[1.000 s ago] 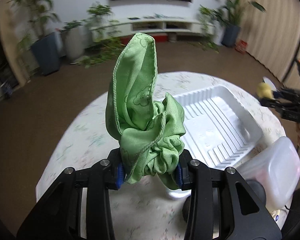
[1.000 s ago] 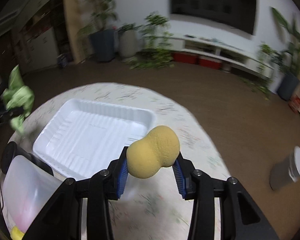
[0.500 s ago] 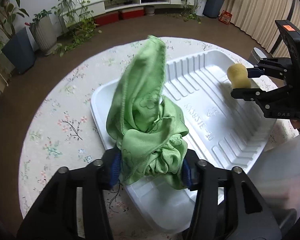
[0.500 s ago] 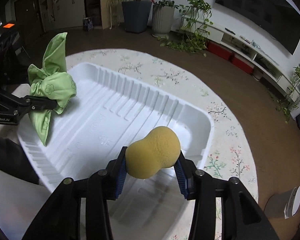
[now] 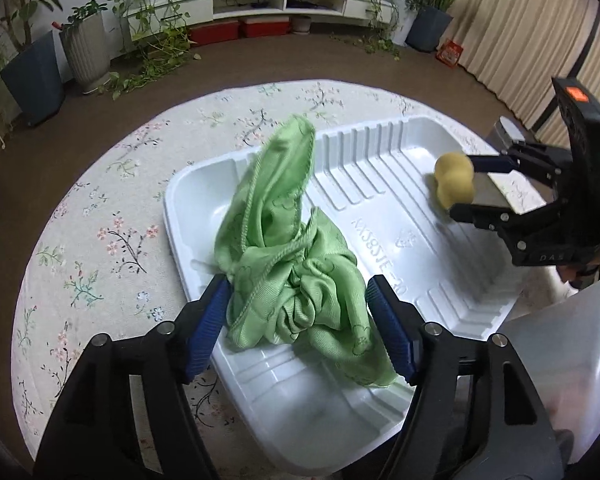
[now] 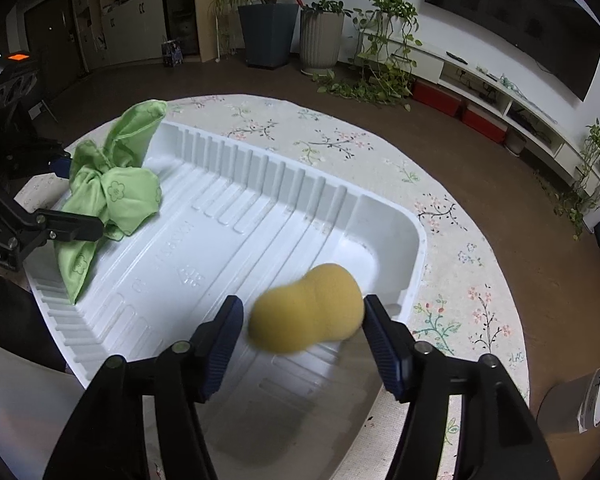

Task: Organize soft objects
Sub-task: 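Move both tools back toward the remaining items on the table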

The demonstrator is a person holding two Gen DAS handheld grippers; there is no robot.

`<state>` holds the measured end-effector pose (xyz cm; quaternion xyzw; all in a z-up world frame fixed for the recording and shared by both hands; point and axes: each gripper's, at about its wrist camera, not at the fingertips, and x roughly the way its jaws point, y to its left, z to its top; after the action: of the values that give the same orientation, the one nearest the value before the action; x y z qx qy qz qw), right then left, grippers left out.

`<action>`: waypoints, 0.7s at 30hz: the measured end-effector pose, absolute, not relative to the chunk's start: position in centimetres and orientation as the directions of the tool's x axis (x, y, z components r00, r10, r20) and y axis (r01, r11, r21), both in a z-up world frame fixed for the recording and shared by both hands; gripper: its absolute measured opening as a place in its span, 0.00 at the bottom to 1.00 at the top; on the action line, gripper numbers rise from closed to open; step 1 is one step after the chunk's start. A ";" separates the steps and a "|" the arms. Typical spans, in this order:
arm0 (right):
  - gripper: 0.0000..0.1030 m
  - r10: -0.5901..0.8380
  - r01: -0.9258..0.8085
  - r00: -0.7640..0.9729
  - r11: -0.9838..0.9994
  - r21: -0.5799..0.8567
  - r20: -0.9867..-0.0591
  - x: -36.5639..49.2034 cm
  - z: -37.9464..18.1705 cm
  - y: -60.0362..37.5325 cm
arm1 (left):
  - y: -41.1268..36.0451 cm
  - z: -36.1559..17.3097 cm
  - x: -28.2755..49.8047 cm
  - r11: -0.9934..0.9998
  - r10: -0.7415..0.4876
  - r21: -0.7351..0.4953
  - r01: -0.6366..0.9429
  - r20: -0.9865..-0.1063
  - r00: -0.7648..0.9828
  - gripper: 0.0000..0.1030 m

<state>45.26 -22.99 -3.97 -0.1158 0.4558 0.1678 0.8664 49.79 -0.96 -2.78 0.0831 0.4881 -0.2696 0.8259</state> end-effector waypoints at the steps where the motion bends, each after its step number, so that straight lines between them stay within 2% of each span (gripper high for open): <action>1: 0.65 0.188 -0.395 0.532 0.918 -0.046 -0.826 45.2 -3.8 -23.0 | -0.7 -2.6 49.8 0.844 -0.369 -0.129 0.521 -0.845 0.388 0.68; 11: 0.69 0.214 -0.323 0.615 0.946 0.005 -0.759 43.7 -0.6 -26.0 | 4.0 1.6 48.1 0.889 -0.410 -0.206 0.410 -0.757 0.509 0.70; 17: 0.70 0.191 -0.233 0.656 0.971 0.045 -0.730 39.9 2.3 -30.2 | 7.7 4.3 42.2 0.925 -0.362 -0.198 0.324 -0.718 0.594 0.71; 19: 0.71 0.182 -0.214 0.669 0.976 0.047 -0.720 37.9 3.1 -31.3 | 8.3 4.6 39.6 0.928 -0.356 -0.192 0.321 -0.712 0.605 0.75; 21: 0.71 0.173 -0.204 0.680 0.978 0.044 -0.713 35.4 3.7 -32.0 | 8.8 4.7 36.5 0.931 -0.347 -0.183 0.314 -0.710 0.613 0.75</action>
<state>35.40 -32.00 3.67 -0.0197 0.3868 0.1029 0.9162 36.52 8.81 4.73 -0.0201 0.3994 -0.1840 0.8979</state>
